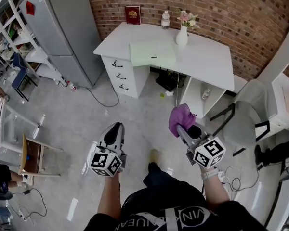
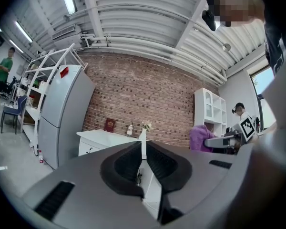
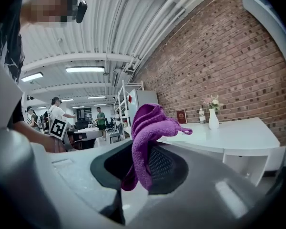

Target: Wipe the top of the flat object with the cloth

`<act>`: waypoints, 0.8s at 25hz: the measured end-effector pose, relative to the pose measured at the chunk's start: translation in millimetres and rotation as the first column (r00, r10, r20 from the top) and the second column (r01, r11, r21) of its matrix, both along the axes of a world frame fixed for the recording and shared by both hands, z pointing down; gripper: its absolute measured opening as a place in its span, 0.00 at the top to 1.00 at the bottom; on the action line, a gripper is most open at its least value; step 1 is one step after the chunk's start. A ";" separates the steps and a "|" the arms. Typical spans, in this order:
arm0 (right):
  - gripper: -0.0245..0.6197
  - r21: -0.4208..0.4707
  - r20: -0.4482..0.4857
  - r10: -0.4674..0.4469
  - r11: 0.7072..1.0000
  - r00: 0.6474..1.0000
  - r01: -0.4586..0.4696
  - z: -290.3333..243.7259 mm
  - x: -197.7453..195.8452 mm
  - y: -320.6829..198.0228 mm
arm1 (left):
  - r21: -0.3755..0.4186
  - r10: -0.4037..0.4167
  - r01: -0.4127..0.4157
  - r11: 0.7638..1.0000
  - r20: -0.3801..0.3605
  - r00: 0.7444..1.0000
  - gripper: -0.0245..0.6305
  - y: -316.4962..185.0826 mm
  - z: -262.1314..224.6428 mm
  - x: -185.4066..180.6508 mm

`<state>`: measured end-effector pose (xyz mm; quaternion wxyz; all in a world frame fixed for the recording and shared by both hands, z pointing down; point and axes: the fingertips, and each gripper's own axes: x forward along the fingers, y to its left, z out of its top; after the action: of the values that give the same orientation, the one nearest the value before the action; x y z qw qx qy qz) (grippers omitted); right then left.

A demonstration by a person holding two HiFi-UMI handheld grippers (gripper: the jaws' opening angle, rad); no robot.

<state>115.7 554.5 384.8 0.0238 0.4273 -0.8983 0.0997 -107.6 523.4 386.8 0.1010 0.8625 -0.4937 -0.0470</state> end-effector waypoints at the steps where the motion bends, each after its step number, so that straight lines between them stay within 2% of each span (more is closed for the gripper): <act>1: 0.84 -0.004 0.001 -0.002 1.000 1.000 0.002 1.0 -2.3 -9.2 | -0.004 -0.002 0.002 1.000 0.001 1.000 0.91 -9.1 0.1 -1.5; 20: 0.84 -0.062 0.031 -0.036 0.997 0.999 0.038 16.8 -7.9 -175.9 | -0.058 -0.006 0.007 0.998 0.022 1.000 0.91 -167.8 9.8 0.5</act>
<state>107.8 378.6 401.6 0.0254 0.4082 -0.9027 0.1337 -107.1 355.6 396.6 0.1206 0.8579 -0.4988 -0.0235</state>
